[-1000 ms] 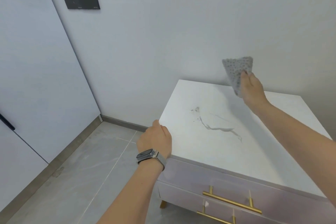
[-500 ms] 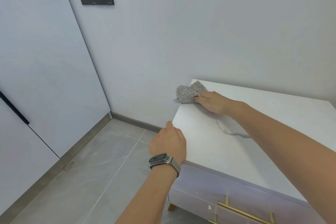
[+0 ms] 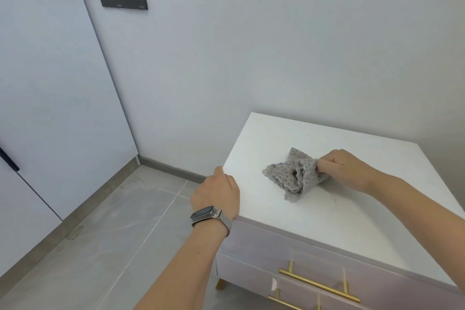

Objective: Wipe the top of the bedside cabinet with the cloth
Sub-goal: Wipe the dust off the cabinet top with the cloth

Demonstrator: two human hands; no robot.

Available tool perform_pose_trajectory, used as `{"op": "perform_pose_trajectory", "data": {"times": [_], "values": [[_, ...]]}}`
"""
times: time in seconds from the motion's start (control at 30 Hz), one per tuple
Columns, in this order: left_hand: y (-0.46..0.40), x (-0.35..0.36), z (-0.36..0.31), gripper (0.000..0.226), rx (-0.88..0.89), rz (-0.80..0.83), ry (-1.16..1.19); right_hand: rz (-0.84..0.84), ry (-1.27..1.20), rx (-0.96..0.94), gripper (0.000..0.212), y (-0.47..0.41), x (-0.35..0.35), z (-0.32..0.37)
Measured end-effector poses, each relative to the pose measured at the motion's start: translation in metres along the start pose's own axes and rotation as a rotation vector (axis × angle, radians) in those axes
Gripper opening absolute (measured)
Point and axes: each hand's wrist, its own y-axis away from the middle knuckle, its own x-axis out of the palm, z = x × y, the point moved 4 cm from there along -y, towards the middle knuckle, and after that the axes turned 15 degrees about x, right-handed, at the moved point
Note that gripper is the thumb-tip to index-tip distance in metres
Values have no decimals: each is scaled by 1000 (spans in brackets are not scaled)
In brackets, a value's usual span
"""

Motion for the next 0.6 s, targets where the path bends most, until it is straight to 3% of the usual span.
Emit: {"op": "perform_pose_trajectory", "data": {"times": [0.17, 0.27, 0.33, 0.4, 0.47, 0.53, 0.6], "values": [[0, -1, -1, 33, 0, 1, 9, -14, -222, 130, 32, 8, -12, -25], [0, -1, -1, 32, -8, 8, 13, -71, -696, 277, 18, 1, -25, -29], [0, -1, -1, 31, -8, 9, 9, -113, -1077, 292, 19, -8, -39, -24], [0, -1, -1, 29, -6, 8, 1, -252, -1261, 310, 20, -22, -57, -21], [1, 0, 0, 29, -1, 2, -7, -436, -1165, 365, 27, -41, -69, -16], [0, 1, 0, 29, 1, -5, -21, -591, -810, 416, 40, -61, -72, -3], [-1, 3, 0, 30, -7, -10, -27, -558, -430, 353, 42, -80, -59, 25]]}}
